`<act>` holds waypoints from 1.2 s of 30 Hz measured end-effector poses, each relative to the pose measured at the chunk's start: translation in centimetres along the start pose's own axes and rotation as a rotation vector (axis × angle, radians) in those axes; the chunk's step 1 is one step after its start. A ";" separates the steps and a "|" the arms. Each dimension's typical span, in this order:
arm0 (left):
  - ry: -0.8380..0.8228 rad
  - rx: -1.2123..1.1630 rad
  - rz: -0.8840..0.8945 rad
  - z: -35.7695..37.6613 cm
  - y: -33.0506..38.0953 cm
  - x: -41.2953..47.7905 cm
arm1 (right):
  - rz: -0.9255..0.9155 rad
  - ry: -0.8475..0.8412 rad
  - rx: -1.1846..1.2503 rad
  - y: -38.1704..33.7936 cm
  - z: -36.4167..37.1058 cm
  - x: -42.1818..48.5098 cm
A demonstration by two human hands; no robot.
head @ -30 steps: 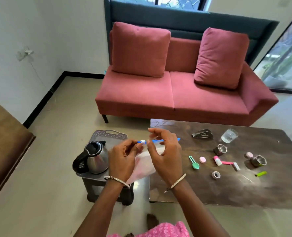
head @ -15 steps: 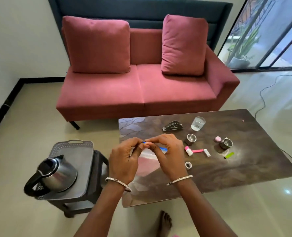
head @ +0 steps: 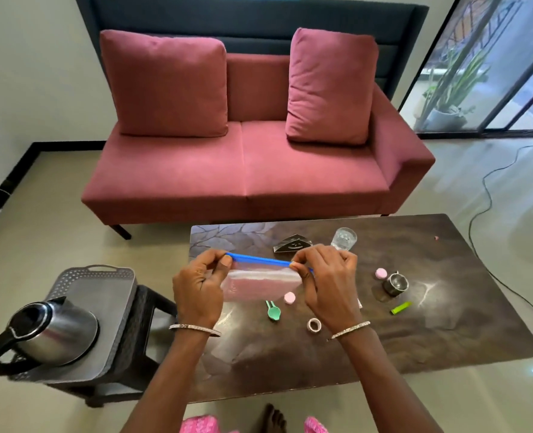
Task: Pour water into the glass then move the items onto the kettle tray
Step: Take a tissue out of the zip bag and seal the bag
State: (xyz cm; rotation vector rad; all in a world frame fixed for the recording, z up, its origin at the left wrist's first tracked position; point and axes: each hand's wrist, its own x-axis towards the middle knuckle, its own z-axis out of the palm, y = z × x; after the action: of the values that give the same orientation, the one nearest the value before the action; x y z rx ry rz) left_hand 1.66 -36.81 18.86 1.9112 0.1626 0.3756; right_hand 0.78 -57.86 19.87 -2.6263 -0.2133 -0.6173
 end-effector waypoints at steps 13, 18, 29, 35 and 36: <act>-0.177 -0.120 0.036 2.5 3.0 1.1 | 0.071 -0.164 0.246 5.5 -3.2 3.1; -0.269 -0.067 0.099 3.3 3.9 2.1 | 0.023 -0.189 0.306 2.9 -2.3 3.7; -0.084 0.064 0.088 3.5 2.9 6.2 | 0.176 -0.237 0.376 1.0 0.7 7.0; -0.085 -0.004 -0.271 4.0 2.4 7.1 | 0.417 -0.259 0.558 -0.8 2.5 8.8; -0.193 -0.100 -0.362 4.3 2.6 7.1 | 0.453 -0.273 0.606 -1.1 2.7 9.0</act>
State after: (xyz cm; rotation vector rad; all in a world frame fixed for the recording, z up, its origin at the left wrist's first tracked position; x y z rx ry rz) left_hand 9.63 -39.45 21.16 1.7634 0.3487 -0.0435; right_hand 9.56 -55.24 22.15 -2.0522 0.1047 -0.0215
